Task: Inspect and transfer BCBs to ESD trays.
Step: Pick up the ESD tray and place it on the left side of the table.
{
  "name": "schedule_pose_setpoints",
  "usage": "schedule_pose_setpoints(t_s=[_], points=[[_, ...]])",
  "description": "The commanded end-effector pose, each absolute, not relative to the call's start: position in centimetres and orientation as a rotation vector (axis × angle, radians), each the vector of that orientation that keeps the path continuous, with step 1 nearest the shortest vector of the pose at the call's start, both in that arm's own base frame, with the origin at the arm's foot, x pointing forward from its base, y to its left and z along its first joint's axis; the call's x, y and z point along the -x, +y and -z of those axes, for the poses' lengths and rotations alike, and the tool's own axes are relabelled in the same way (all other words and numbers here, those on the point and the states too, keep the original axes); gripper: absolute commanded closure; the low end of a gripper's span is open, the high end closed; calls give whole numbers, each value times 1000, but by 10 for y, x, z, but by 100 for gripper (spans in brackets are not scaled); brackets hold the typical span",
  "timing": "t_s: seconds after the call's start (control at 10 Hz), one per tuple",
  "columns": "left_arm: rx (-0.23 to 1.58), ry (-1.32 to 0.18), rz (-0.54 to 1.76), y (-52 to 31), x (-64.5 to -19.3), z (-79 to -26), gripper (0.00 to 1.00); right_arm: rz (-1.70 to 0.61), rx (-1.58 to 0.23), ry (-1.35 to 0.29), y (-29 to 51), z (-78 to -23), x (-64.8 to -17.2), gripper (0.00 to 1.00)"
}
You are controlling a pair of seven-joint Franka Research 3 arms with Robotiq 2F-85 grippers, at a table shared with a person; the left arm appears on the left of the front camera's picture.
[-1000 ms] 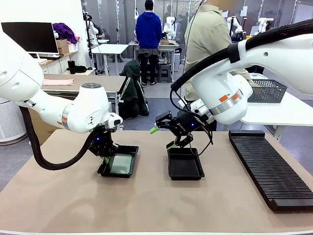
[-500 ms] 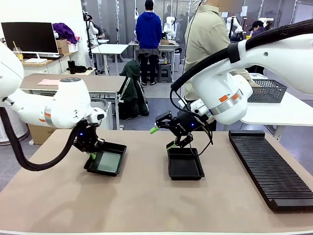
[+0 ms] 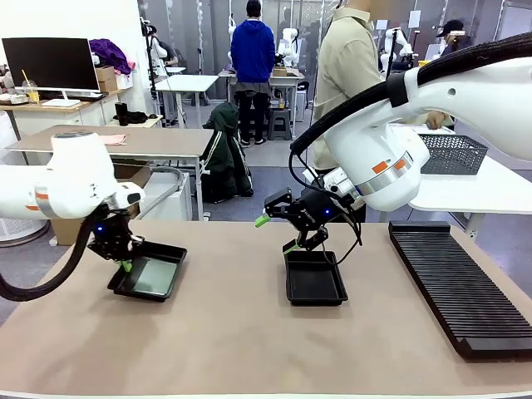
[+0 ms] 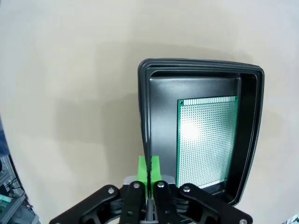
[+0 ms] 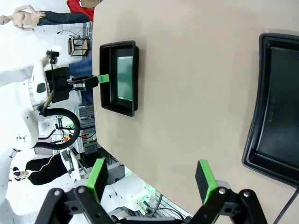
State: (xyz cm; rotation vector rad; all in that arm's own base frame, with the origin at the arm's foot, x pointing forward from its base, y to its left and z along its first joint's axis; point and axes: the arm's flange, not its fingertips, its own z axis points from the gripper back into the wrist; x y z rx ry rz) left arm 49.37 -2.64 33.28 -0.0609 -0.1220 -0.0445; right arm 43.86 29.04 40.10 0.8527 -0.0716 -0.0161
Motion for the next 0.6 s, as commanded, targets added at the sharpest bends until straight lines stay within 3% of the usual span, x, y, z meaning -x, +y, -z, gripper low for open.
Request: schedule_pose_setpoints(t_s=[0.0, 0.5], points=[[100, -138, 41, 3, -484, -338, 97, 32, -849, -75, 291, -401, -438, 0], [108, -117, 33, 66, -488, -343, 97, 32, -849, -75, 291, -401, -438, 0]])
